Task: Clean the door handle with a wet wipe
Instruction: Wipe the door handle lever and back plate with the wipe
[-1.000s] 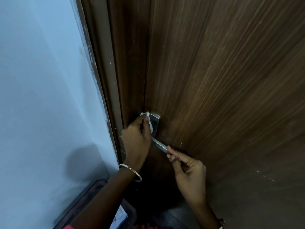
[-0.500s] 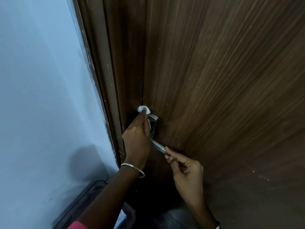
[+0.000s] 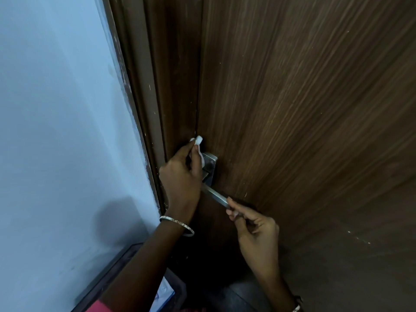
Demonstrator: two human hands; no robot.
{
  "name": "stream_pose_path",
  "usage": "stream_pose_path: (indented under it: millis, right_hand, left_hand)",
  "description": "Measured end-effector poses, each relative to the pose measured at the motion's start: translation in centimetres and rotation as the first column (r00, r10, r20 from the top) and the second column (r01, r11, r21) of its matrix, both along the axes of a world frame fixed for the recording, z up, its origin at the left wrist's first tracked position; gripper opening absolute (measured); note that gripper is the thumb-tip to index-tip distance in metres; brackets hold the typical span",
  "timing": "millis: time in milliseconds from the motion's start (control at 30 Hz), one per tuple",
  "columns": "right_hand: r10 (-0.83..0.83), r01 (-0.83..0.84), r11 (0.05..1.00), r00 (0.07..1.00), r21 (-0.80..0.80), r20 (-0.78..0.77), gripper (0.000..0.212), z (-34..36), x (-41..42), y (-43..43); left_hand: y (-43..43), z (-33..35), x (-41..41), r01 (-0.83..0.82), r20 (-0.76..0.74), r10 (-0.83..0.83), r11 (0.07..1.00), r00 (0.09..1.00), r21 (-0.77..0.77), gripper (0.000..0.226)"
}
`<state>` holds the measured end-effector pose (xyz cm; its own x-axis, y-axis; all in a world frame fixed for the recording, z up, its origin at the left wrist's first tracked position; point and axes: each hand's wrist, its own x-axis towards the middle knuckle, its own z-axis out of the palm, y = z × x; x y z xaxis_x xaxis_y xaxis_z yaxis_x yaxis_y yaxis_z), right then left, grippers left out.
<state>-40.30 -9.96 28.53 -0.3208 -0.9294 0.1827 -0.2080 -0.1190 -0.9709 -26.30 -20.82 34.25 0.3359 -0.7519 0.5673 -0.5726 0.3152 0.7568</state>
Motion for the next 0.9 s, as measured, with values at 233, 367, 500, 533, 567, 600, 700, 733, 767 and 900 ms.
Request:
stream_pose_path:
  millis: [233, 367, 500, 533, 567, 600, 700, 733, 767, 900]
  right_hand:
    - [-0.002, 0.002, 1.0, 0.999, -0.002, -0.036, 0.05, 0.1, 0.0, 0.2]
    - [-0.021, 0.021, 1.0, 0.999, -0.013, -0.028, 0.053, 0.3, 0.2, 0.1]
    - [-0.021, 0.021, 1.0, 0.999, -0.013, -0.03, 0.049, 0.1, 0.1, 0.0]
    - [-0.023, 0.023, 1.0, 0.999, -0.01, -0.025, 0.048, 0.0, 0.1, 0.0]
    - [-0.026, 0.026, 1.0, 0.999, -0.009, -0.024, 0.048, 0.0, 0.1, 0.0]
    - [-0.028, 0.028, 1.0, 0.999, -0.008, -0.026, 0.048, 0.1, 0.1, -0.1]
    - [-0.021, 0.021, 1.0, 0.999, -0.012, -0.035, 0.05, 0.2, 0.1, -0.1]
    - [-0.019, 0.018, 1.0, 0.999, -0.015, -0.043, 0.05, 0.2, 0.1, -0.2]
    - [-0.019, 0.018, 1.0, 0.999, -0.019, -0.05, 0.05, 0.2, 0.1, -0.2]
    - [-0.033, 0.03, 0.999, 0.998, -0.041, -0.059, 0.046, 0.0, 0.1, -0.2]
  left_hand:
    - [0.4, -2.8, 0.2, 0.045, 0.054, -0.057, 0.978, 0.997, 0.202, 0.024]
    - [0.5, -4.6, 0.3, 0.107, -0.07, -0.089, 0.939, 0.994, 0.326, 0.037]
    - [0.7, -4.9, 0.7, 0.194, -0.263, -0.095, 0.903, 0.96, 0.383, 0.043]
    - [0.7, -4.6, 0.8, 0.214, -0.286, -0.111, 0.909, 0.952, 0.359, 0.04]
    - [0.7, -4.1, 0.7, 0.22, -0.271, -0.132, 0.921, 0.953, 0.323, 0.036]
    - [0.6, -3.5, 0.7, 0.21, -0.225, -0.148, 0.937, 0.963, 0.281, 0.032]
    - [0.3, -2.2, 0.7, 0.173, -0.102, -0.157, 0.969, 0.982, 0.178, 0.025]
    - [0.2, -2.1, 0.7, 0.171, -0.077, -0.16, 0.97, 0.984, 0.171, 0.024]
    - [0.3, -2.3, 0.8, 0.168, -0.051, -0.161, 0.968, 0.986, 0.185, 0.024]
    - [1.2, -4.1, 1.3, 0.142, -0.03, -0.14, 0.943, 0.99, 0.3, 0.033]
